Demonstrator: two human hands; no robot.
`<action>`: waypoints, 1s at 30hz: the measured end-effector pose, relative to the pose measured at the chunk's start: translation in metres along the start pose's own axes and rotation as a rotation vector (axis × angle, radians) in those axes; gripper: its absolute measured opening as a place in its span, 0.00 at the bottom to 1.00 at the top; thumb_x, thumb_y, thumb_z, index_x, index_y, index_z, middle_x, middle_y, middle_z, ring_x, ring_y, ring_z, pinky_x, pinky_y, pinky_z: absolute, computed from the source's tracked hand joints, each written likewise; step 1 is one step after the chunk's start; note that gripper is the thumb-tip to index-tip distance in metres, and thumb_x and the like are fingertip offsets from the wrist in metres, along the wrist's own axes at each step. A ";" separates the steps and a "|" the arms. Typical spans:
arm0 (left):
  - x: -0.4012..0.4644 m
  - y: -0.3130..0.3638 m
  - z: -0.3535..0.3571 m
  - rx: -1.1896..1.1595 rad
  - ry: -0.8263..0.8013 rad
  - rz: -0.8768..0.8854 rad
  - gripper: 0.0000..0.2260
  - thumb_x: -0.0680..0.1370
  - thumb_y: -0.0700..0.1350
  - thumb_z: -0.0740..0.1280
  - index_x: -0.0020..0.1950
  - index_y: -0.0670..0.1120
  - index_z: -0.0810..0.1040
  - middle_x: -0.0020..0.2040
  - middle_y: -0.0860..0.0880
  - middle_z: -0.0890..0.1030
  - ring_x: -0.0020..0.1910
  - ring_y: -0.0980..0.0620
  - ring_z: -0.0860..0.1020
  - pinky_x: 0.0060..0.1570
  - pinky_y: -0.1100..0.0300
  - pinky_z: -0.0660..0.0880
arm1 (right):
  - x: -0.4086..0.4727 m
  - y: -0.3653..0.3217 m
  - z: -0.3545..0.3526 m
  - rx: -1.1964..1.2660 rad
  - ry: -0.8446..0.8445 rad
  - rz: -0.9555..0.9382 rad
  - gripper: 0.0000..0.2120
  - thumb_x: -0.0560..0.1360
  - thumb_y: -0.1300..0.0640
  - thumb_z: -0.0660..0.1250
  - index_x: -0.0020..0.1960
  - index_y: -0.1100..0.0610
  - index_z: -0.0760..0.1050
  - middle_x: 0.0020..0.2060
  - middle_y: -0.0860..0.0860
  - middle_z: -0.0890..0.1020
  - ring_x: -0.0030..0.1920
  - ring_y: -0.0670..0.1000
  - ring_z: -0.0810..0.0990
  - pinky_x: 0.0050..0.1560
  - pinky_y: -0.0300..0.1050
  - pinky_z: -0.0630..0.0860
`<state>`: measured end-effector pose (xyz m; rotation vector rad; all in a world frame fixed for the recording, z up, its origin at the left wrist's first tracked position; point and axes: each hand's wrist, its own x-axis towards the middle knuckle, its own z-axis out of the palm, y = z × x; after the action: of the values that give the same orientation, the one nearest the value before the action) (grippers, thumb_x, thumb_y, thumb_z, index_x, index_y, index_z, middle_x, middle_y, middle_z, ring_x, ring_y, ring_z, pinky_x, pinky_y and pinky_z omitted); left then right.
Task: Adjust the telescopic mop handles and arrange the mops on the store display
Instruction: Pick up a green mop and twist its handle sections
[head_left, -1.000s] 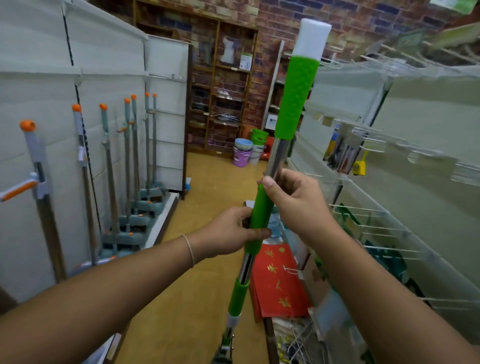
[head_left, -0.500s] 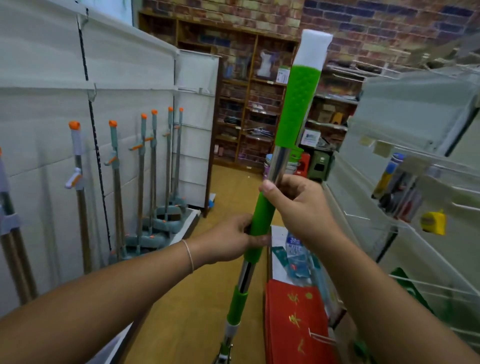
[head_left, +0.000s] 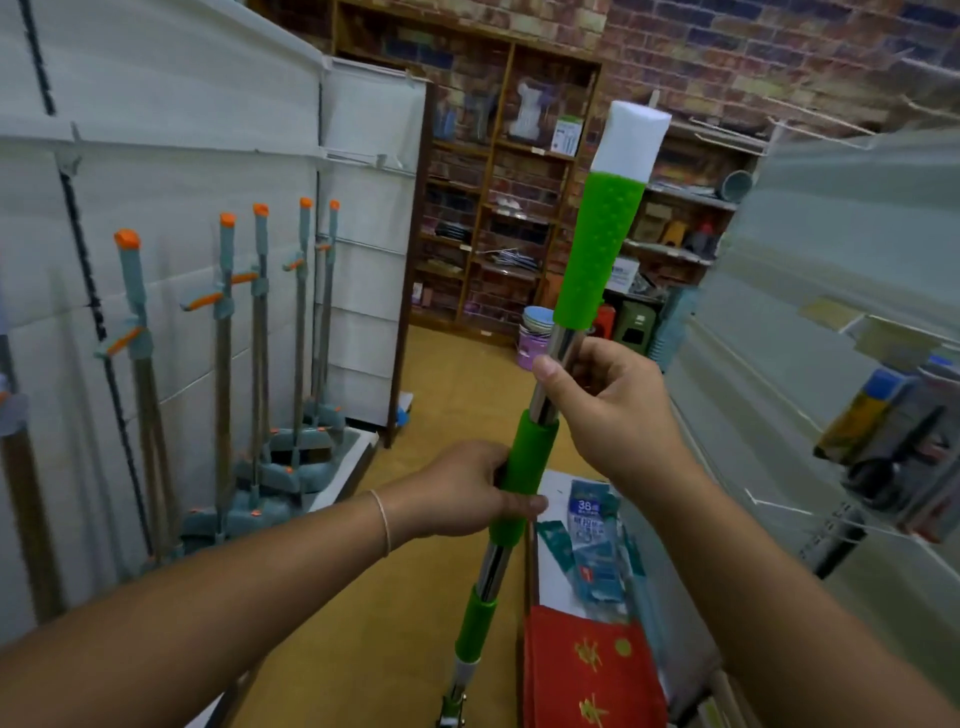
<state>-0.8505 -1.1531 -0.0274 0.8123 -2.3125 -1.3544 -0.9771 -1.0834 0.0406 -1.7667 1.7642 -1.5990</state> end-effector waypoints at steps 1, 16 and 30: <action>0.017 -0.001 -0.012 -0.008 -0.007 0.011 0.09 0.75 0.52 0.71 0.53 0.52 0.77 0.47 0.56 0.81 0.46 0.60 0.79 0.40 0.68 0.73 | 0.016 0.007 0.004 -0.009 0.001 0.006 0.09 0.78 0.56 0.69 0.47 0.62 0.79 0.33 0.52 0.79 0.30 0.40 0.77 0.31 0.36 0.75; 0.229 0.006 -0.114 -0.300 -0.134 0.285 0.13 0.79 0.40 0.66 0.63 0.40 0.77 0.57 0.40 0.82 0.59 0.46 0.80 0.62 0.53 0.75 | 0.199 0.090 0.004 -0.041 0.176 0.013 0.06 0.78 0.59 0.68 0.43 0.56 0.81 0.34 0.50 0.83 0.36 0.46 0.82 0.39 0.44 0.79; 0.452 0.005 -0.114 -0.295 -0.124 0.278 0.06 0.75 0.38 0.70 0.51 0.42 0.82 0.48 0.41 0.85 0.52 0.42 0.83 0.59 0.50 0.78 | 0.358 0.218 -0.046 -0.041 0.294 0.052 0.15 0.74 0.47 0.72 0.40 0.59 0.79 0.31 0.58 0.74 0.32 0.48 0.71 0.32 0.51 0.70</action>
<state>-1.1412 -1.5117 0.0340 0.3111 -2.1414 -1.5993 -1.2440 -1.4067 0.0887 -1.5518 1.9621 -1.8929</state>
